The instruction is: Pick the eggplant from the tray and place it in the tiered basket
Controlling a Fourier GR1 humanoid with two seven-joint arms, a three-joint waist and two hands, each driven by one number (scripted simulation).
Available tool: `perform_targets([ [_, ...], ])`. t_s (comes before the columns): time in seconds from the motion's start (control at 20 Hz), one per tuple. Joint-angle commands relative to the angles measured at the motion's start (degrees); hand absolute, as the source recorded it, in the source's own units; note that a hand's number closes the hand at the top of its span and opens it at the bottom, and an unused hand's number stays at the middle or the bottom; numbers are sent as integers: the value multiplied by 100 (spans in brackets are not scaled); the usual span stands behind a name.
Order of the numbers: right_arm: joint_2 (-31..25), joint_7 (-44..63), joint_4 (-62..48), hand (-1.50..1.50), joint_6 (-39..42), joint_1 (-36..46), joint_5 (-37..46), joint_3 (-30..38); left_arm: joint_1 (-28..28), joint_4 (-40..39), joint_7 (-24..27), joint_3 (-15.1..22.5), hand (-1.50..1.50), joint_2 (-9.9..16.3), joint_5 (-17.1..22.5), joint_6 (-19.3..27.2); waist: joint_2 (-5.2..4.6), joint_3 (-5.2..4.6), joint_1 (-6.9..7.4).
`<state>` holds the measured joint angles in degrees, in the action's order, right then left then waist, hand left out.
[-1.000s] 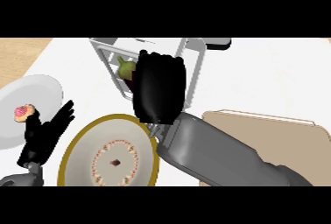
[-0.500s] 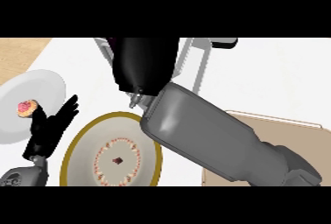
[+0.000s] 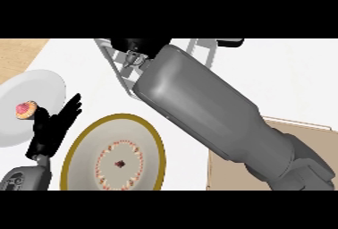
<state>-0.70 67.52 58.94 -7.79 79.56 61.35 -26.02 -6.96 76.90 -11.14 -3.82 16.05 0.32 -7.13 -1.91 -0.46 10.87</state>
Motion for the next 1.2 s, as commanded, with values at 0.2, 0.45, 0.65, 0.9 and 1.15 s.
perform_targets([
  [0.2,67,520,-852,150,-1637,329,-161,547,21,30,91,18,0,-15,-32,3,-44,11,-9],
  [0.45,68,220,-1465,150,-2084,604,-277,838,44,-19,114,-38,0,9,-12,-5,-43,8,-31],
  [0.65,68,-307,-2722,150,-529,918,359,257,82,10,86,-40,0,-46,-55,108,15,-18,-234],
  [0.9,69,-786,-3545,150,-90,1475,242,179,233,-48,163,-196,0,30,-20,131,24,7,-344],
  [1.15,70,-1343,-4147,150,198,1919,155,204,185,171,-87,-207,0,79,89,31,15,18,-370],
])
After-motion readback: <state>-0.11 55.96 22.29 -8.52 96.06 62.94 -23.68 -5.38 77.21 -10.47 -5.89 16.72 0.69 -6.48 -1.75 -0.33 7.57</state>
